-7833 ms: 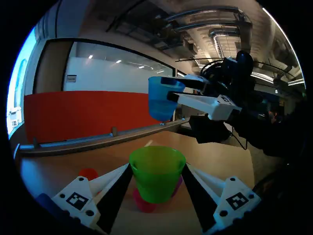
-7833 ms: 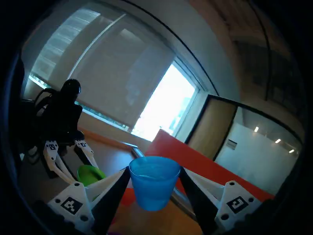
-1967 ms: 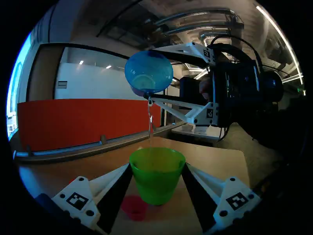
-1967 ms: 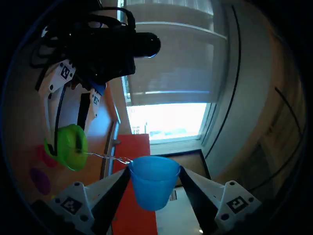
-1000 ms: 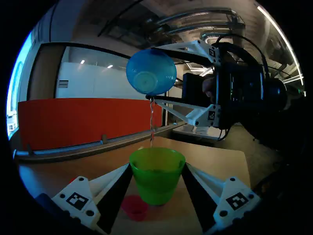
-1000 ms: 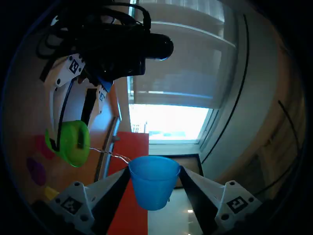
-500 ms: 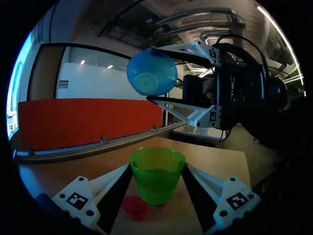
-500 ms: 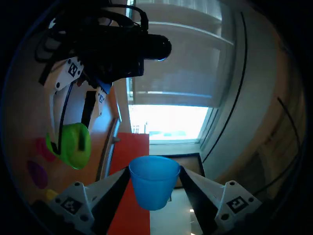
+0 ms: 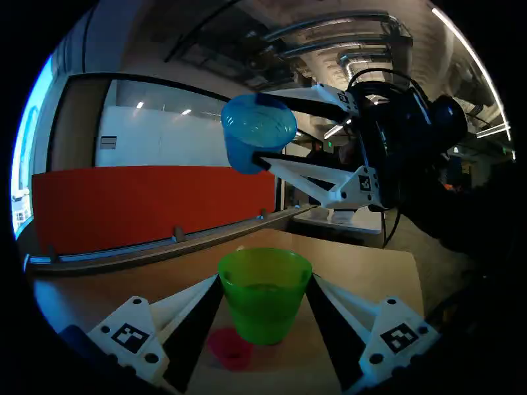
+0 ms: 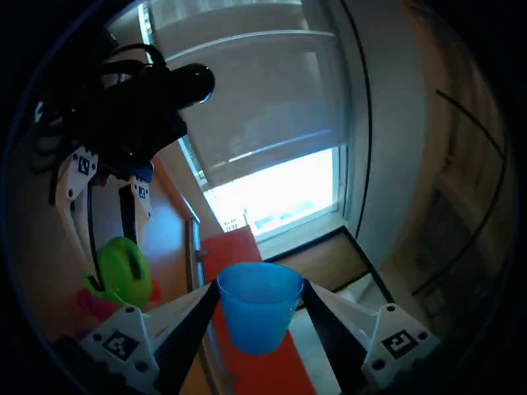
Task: Pour water
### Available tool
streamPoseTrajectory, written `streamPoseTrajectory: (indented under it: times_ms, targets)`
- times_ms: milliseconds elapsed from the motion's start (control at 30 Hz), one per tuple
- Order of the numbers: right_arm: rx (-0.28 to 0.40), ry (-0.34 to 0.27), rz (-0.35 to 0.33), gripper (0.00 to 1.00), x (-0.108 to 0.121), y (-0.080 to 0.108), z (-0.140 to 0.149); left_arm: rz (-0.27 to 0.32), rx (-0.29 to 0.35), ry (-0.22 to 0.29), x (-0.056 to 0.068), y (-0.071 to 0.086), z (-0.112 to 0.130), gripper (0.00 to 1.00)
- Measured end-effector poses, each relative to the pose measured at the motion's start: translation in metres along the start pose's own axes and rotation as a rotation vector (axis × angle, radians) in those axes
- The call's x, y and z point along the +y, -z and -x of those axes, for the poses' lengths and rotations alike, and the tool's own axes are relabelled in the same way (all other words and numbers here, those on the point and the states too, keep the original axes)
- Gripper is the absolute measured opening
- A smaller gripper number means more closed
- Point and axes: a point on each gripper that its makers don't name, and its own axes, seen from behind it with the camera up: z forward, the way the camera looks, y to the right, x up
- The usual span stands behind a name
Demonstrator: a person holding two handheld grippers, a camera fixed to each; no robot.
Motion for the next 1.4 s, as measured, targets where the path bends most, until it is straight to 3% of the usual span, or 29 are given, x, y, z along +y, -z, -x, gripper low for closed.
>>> streamPoseTrajectory:
  times_ms: [233, 567, 767, 1067, 1400]
  targets:
    - [-0.006, -0.255, -0.012, 0.93, -0.011, 0.006, 0.004, -0.008, -0.012, -0.001, -0.003, 0.0, 0.002, 0.86]
    - [-0.004, -0.68, -0.045, 0.93, -0.028, 0.014, 0.007, -0.015, -0.025, -0.008, -0.006, 0.002, 0.003, 0.86]
    - [-0.001, -0.871, -0.064, 0.93, -0.03, 0.019, 0.009, -0.02, -0.041, -0.016, -0.008, 0.003, 0.006, 0.86]
    - [-0.046, -1.002, -0.099, 0.93, -0.045, 0.026, 0.017, -0.025, -0.09, -0.034, -0.011, 0.007, 0.012, 0.86]
    - [-0.095, -1.075, -0.163, 0.93, -0.068, 0.044, 0.027, -0.04, -0.183, -0.085, -0.013, 0.013, 0.031, 0.86]
